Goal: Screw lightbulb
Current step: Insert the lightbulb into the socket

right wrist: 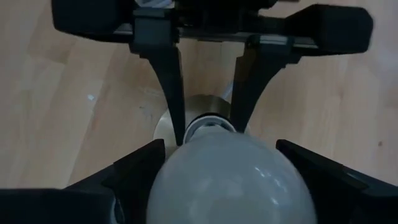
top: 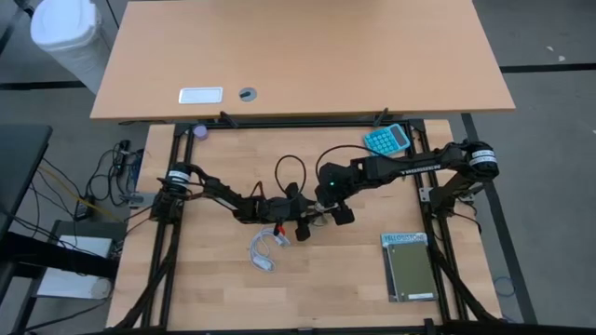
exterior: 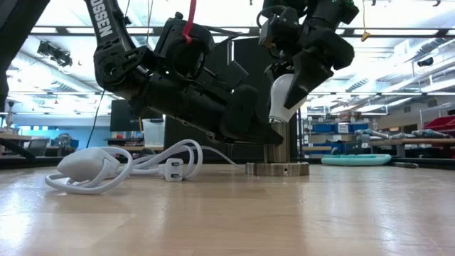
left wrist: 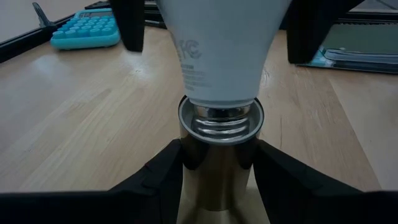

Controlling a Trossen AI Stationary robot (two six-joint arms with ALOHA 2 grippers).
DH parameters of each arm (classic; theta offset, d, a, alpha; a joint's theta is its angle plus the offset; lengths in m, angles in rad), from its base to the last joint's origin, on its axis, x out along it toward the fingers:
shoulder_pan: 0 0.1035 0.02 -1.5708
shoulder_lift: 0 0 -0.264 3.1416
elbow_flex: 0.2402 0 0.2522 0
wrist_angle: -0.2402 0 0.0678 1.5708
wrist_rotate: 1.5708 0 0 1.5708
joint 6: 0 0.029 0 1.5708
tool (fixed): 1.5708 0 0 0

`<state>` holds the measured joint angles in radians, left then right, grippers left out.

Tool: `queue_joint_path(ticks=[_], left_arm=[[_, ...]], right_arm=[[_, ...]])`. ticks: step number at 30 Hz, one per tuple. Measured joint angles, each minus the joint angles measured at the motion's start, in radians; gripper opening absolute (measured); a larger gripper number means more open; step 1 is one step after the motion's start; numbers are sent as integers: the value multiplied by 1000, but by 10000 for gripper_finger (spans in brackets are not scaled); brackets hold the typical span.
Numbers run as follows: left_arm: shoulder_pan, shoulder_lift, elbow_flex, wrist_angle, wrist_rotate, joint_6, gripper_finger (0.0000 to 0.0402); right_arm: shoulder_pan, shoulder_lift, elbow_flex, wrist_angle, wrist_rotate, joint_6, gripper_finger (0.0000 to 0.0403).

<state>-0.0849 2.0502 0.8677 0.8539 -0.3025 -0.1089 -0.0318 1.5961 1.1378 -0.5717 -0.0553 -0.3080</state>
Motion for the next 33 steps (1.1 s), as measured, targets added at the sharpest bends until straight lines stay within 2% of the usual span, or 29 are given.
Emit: queue_joint_path(ticks=[7,10,19,28,31,33], left_arm=[[0,0,0,-1,0,0,178],[0,0,0,-2,0,0,178],[0,0,0,-4,0,0,178],[1,0,0,-1,0,0,178],[1,0,0,-2,0,-4,178],[1,0,0,-9,0,-21,178]], right_arm=[[0,18,20,-23,-3,0,264],[-1,18,44,-29,-8,-1,259],[-11,28,58,-102,-22,7,318],[-4,38,58,-76,-13,-9,307],[-16,38,61,-106,71,12,307],[-27,21,85,-261,157,41,307]])
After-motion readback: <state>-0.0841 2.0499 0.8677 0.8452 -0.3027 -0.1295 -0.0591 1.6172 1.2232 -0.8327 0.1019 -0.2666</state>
